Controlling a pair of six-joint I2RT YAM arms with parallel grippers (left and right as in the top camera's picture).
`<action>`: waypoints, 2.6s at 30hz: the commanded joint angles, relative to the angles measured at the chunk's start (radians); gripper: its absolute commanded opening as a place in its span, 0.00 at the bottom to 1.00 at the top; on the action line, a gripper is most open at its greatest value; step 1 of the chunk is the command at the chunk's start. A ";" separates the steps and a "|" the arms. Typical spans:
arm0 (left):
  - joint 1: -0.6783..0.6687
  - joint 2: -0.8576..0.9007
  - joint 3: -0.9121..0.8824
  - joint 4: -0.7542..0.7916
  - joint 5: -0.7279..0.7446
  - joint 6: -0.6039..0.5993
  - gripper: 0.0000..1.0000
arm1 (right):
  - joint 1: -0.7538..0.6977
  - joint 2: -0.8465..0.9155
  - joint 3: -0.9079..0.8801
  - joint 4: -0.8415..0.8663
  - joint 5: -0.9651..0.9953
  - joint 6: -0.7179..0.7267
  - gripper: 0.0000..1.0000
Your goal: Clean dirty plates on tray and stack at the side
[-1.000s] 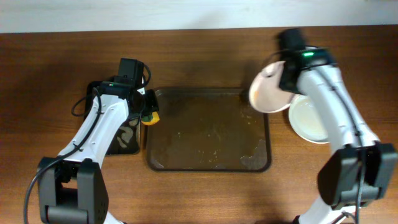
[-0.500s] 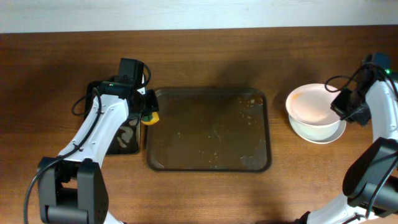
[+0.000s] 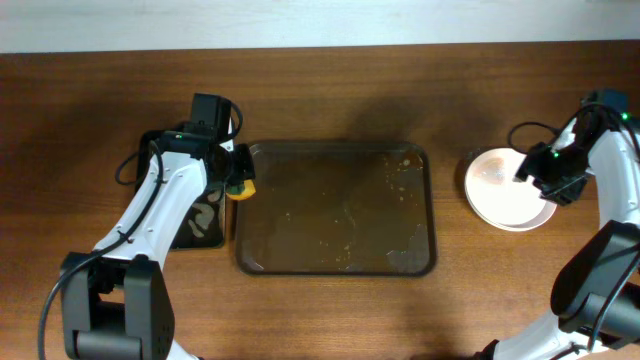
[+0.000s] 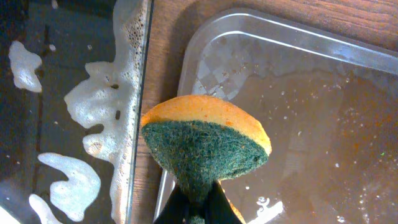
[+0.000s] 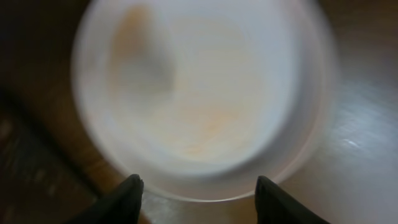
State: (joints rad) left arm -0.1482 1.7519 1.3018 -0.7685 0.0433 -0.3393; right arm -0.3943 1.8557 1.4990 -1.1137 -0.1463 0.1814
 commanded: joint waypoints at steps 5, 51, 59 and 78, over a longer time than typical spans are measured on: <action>0.001 -0.015 0.055 0.010 0.184 0.515 0.00 | 0.162 -0.015 -0.013 0.010 -0.138 -0.156 0.61; 0.308 0.253 0.147 -0.088 -0.142 0.301 0.61 | 0.494 -0.015 -0.013 0.030 -0.134 -0.166 0.57; 0.308 0.256 0.077 -0.126 -0.125 0.297 0.60 | 0.493 -0.015 -0.013 0.030 -0.134 -0.166 0.57; 0.308 0.171 0.060 -0.022 -0.125 0.313 0.54 | 0.493 -0.015 -0.013 0.027 -0.134 -0.166 0.54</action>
State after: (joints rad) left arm 0.1623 1.9701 1.3369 -0.7696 -0.0887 -0.0360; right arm 0.0952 1.8557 1.4937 -1.0870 -0.2787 0.0189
